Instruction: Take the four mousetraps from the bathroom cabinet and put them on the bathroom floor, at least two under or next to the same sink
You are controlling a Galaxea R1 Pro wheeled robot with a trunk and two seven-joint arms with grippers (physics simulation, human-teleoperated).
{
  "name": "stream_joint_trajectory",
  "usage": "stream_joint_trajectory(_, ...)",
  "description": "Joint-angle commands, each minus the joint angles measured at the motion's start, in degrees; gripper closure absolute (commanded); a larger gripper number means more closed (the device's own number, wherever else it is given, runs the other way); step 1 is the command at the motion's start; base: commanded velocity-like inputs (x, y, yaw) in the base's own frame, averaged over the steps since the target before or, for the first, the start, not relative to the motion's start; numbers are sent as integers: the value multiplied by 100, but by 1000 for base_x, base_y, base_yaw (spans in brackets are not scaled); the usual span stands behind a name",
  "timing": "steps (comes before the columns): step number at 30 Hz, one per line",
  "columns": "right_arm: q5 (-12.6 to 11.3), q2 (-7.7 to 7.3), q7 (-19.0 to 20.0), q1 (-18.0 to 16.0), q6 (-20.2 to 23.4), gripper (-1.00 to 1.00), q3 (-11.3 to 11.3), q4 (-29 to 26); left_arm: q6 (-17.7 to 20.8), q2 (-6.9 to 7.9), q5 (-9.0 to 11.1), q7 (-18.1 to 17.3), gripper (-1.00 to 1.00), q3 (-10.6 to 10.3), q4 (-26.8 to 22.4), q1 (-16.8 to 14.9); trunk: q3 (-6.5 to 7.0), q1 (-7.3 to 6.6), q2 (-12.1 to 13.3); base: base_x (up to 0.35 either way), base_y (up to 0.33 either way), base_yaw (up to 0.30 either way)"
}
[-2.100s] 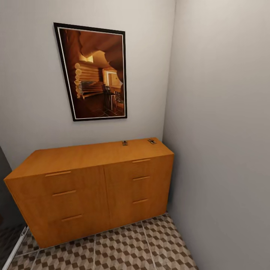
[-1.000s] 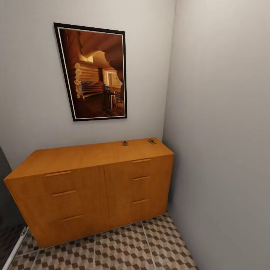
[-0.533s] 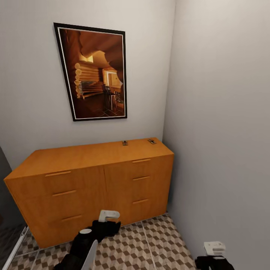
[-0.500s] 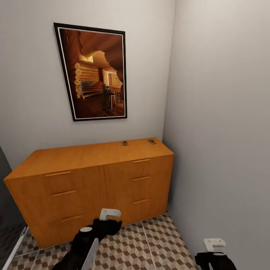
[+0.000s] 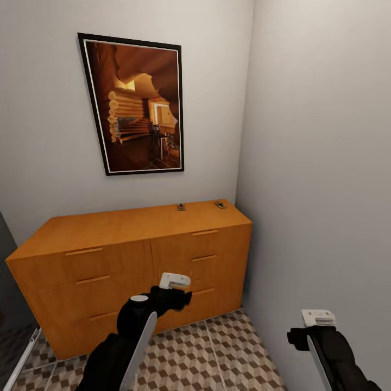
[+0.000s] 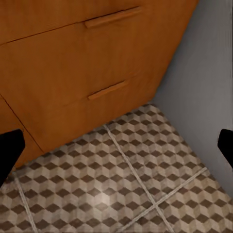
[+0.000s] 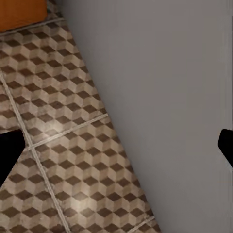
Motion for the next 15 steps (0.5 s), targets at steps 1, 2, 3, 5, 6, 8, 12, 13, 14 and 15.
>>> stream_joint_trajectory(1,31,1,6,-131,30,-100,-1,-16,108,-17,53,44,-100,-8,-8,-168,-7,0,-4,0,0,0)
stream_joint_trajectory(2,34,2,1,-259,30,-100,-4,-23,189,-30,52,41,-100,-12,-9,-338,-7,0,-4,0,0,0)
stream_joint_trajectory(3,35,4,-7,-394,30,-100,-6,-27,270,-41,51,37,-100,-13,-10,-523,-7,0,-4,0,0,0)
stream_joint_trajectory(5,38,7,-30,-677,30,-100,-8,-32,412,-56,53,28,-100,-19,-11,-928,-7,0,-4,0,0,0)
stream_joint_trajectory(6,39,9,-44,-821,30,-100,-8,-34,471,-61,53,25,-100,-19,-9,-1143,-7,0,-4,0,0,0)
stream_joint_trajectory(8,41,19,-79,-1113,30,-100,-7,-37,557,-71,54,21,-100,-22,-7,-1575,-7,0,-4,0,0,0)
stream_joint_trajectory(12,40,40,-141,-1536,30,-100,-4,-39,636,-77,49,20,-100,-25,-2,-2206,-7,0,-4,0,0,0)
stream_joint_trajectory(13,37,46,-161,-1664,30,-100,-1,-38,654,-78,48,20,-100,-26,8,-2412,-7,0,-4,0,0,0)
stream_joint_trajectory(14,35,53,-180,-1786,30,-100,3,-37,670,-79,52,21,-100,-25,23,-2615,-7,0,-4,0,0,0)
stream_joint_trajectory(15,35,58,-199,-1898,30,-100,8,-36,683,-78,56,21,-100,-19,48,-2814,-7,0,-4,0,0,0)
